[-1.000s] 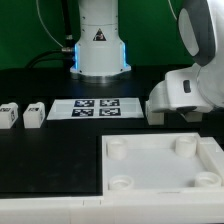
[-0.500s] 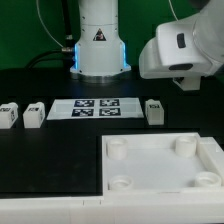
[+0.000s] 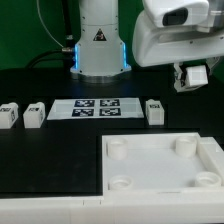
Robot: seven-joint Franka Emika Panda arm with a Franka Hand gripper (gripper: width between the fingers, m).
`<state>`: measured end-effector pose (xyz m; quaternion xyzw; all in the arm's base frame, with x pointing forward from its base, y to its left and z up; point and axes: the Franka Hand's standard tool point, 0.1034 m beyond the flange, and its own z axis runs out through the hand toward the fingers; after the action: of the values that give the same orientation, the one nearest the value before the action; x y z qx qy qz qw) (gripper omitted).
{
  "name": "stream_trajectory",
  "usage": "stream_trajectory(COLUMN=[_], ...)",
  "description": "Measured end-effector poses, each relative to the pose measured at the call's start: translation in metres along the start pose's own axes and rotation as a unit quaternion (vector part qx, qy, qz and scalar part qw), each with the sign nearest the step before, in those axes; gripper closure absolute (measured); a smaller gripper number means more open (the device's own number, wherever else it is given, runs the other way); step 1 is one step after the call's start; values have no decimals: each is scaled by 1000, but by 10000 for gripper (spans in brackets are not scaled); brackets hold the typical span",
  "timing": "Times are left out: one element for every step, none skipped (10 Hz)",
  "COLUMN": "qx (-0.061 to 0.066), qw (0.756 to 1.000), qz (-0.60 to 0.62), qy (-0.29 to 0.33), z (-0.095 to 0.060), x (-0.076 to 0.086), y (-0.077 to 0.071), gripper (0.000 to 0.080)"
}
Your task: Assemble one leg
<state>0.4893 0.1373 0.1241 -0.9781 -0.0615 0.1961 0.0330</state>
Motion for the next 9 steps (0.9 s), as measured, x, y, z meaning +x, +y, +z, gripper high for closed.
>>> stream_trajectory(qx=[-3,-5,-6,-6,-5,-5,-12,-17,-20], qw=[999,994,989,981,968,959,935,926,905], qz=[-4,-9,-9,-10,-12,-11,-25,-26,-33], qy=[52,110,147,195,252,282,353,377,424], z=[-21,-36,-31,-30,-32,-29,-39,-48,-73], x=[14,17,15,19,22,21,30,34,47], y=[-1,-1,1,1,1,4,19,30,30], gripper=[506,506,506,506,506,506,506,506,506])
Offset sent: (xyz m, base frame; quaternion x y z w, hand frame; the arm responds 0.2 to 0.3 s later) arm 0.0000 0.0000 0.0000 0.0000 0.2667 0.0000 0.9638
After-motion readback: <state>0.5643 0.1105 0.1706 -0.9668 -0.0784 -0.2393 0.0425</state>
